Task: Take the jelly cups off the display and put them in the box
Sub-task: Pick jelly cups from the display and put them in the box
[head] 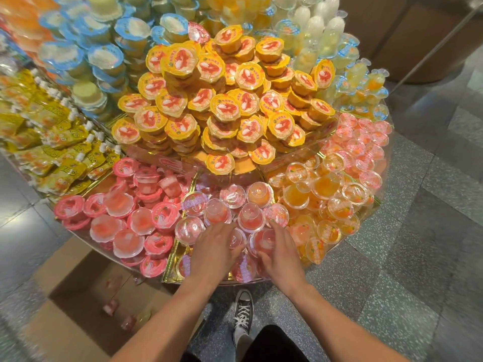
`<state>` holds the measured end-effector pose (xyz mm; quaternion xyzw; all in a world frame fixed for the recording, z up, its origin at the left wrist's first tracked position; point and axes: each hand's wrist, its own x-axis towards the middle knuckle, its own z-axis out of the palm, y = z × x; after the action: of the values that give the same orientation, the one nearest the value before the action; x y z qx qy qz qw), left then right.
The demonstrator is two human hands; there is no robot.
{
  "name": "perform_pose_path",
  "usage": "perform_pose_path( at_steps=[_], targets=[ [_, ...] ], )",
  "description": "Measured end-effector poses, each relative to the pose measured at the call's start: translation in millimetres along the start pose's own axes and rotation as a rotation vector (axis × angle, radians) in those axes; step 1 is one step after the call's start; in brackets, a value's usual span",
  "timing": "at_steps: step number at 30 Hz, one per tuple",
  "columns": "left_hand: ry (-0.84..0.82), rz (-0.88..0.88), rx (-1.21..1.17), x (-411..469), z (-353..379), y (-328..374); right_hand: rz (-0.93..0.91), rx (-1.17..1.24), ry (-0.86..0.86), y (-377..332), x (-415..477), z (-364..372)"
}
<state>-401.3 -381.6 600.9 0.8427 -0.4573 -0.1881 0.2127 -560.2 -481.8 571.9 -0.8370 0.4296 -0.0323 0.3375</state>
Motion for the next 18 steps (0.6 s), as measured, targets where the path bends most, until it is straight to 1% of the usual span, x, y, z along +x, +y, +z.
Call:
perform_pose_path(
  at_steps=[8, 14, 18],
  targets=[
    [0.005, 0.0, 0.01, -2.6, -1.4, 0.5, -0.004, 0.029, -0.001, 0.7, -3.4, -2.6],
    [-0.02, -0.003, -0.06, -0.5, -2.2, -0.6, 0.005, 0.052, 0.021, -0.1, -5.8, -4.3],
    [-0.003, -0.002, -0.087, -0.1, -1.3, -2.1, 0.009, 0.061, 0.024, -0.5, -6.4, -4.3]
  ],
)
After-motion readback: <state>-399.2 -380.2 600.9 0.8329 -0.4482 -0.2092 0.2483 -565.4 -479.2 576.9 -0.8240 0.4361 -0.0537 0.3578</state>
